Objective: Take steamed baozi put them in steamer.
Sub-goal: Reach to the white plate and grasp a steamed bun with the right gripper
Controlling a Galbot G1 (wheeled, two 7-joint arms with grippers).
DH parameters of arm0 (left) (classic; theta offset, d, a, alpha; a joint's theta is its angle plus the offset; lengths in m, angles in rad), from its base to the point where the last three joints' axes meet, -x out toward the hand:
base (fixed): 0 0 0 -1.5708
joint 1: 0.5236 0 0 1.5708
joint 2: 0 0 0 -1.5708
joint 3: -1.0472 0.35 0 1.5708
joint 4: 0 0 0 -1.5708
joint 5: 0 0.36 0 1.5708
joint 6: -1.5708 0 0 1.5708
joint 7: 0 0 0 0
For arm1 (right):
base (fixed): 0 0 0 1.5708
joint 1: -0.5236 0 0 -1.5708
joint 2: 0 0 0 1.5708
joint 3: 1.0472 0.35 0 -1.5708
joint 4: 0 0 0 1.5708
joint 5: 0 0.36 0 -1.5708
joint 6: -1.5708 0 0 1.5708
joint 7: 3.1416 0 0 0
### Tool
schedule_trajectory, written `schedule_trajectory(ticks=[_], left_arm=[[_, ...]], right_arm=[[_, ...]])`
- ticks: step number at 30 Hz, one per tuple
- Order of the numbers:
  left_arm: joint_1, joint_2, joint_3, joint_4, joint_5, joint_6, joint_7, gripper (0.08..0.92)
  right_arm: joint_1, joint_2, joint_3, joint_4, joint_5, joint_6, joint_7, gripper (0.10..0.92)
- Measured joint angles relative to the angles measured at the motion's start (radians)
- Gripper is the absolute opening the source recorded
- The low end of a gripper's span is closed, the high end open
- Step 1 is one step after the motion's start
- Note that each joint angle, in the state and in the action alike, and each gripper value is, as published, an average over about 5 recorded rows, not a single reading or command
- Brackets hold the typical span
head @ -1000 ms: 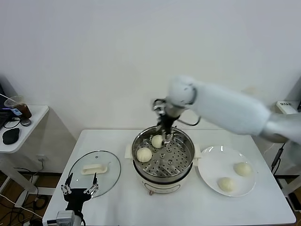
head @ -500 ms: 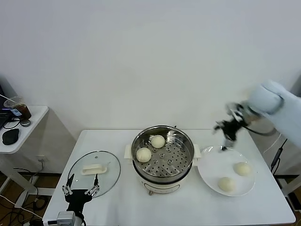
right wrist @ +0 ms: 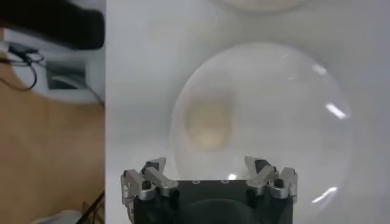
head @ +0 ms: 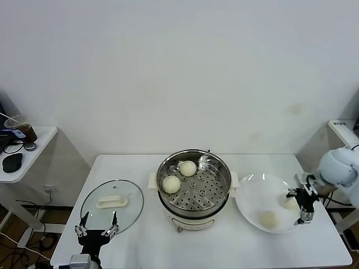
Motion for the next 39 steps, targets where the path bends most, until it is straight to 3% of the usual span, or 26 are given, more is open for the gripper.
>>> schedule_trajectory(ticks=[39], left_arm=[[-0.028, -0.002, -0.006, 0.058, 0.006, -0.001, 0.003, 0.823]], right_arm=[[0.003, 0.233, -0.067, -0.189, -0.143, 0.023, 0.024, 0.823]])
